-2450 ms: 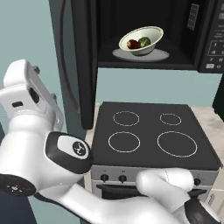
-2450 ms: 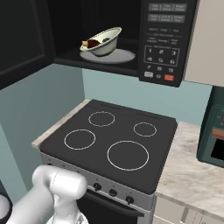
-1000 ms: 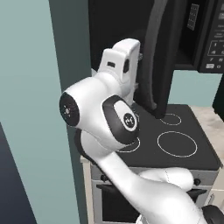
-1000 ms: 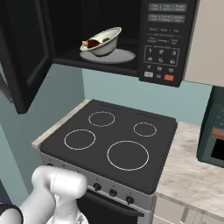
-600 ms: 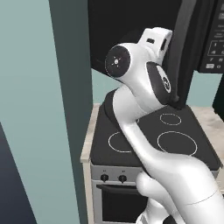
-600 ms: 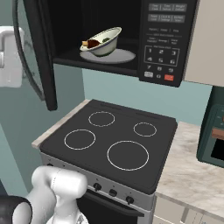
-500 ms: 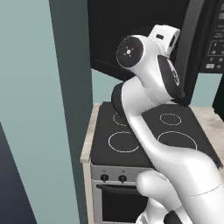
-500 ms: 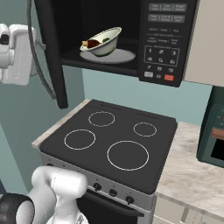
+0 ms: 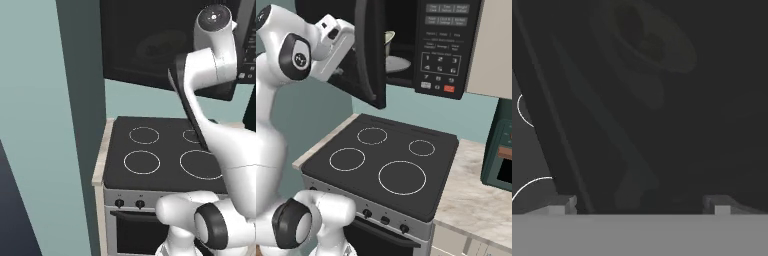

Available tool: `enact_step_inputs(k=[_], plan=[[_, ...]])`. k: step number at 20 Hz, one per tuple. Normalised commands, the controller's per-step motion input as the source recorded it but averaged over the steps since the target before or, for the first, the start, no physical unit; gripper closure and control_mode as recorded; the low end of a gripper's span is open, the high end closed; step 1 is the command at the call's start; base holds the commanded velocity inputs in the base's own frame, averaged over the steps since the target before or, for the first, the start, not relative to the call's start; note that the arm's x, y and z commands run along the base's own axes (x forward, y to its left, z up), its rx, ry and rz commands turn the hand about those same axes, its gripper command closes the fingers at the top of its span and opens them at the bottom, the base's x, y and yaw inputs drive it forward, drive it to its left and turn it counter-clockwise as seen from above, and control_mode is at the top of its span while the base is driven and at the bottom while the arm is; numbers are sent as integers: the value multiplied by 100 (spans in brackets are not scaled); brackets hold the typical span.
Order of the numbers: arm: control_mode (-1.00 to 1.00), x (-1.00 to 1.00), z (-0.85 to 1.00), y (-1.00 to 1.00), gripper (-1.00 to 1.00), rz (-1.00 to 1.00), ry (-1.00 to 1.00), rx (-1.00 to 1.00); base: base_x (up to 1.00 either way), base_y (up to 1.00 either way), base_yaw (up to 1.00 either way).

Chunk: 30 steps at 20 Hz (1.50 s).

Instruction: Place the bowl containing the broccoli and steak in the microwave. Close the microwave door and press the start button to microwave the meal.

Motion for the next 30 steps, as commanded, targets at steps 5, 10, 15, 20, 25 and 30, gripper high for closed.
enact_step_inputs(k=[5, 10, 15, 20, 25, 30], plan=[[-100, 80, -32, -58, -100, 19, -3, 18, 0, 0, 0], [-100, 91, -46, -20, -100, 13, -8, 3, 0, 0, 0], [-100, 90, -47, -2, -100, 7, -13, 0, 0, 0, 0], [-100, 98, -21, 5, -100, 0, -6, 0, 0, 0, 0], [-100, 67, -9, 5, -100, 0, 0, -1, 0, 0, 0], [-100, -5, 0, 4, -100, 0, -2, 0, 0, 0, 0]])
